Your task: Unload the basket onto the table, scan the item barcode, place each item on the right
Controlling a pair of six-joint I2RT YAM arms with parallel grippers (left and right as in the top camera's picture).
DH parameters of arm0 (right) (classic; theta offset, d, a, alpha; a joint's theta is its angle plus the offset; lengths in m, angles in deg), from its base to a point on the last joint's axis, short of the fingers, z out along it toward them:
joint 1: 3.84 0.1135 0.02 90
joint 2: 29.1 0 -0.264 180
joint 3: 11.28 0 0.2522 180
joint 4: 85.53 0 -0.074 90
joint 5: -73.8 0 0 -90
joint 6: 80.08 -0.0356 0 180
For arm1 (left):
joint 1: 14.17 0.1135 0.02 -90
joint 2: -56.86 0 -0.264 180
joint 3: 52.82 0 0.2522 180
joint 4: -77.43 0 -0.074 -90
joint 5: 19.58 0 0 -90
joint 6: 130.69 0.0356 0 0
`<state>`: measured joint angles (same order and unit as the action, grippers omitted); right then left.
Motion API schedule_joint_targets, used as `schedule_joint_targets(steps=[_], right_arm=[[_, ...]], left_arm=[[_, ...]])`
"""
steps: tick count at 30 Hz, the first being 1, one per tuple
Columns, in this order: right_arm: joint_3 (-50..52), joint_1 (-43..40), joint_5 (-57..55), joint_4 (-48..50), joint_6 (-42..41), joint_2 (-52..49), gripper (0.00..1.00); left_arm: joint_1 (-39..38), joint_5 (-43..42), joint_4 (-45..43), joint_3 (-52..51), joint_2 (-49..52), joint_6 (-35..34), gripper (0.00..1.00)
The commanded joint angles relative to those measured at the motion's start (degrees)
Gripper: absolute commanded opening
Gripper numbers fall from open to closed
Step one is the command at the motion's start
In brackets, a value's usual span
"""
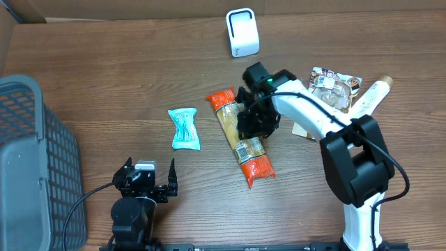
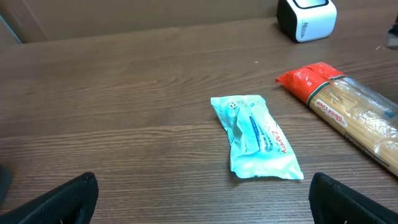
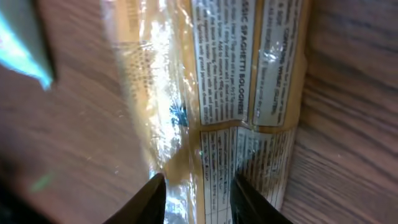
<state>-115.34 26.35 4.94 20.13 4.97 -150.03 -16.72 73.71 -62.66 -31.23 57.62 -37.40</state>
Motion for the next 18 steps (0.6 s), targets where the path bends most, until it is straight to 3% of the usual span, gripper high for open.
schedule_joint_targets(steps=[1,8,11,18], right_arm=[[0.37,3.28,-11.23,0.48,-10.60,-0.09,0.35],[0.37,6.47,-15.10,1.07,-13.29,-0.09,0.34],[-1.29,6.58,-13.35,-1.29,-3.43,-0.07,0.49],[-8.96,-0.94,-7.63,-4.24,7.19,0.04,0.56]], left_arm=[[0.00,0.50,0.00,-0.35,-0.50,-0.72,1.00],[0.00,0.50,0.00,-0.35,-0.50,-0.72,0.99],[0.00,0.50,0.00,-0.35,-0.50,-0.72,1.00],[0.00,0.50,0.00,-0.35,-0.50,-0.72,1.00]])
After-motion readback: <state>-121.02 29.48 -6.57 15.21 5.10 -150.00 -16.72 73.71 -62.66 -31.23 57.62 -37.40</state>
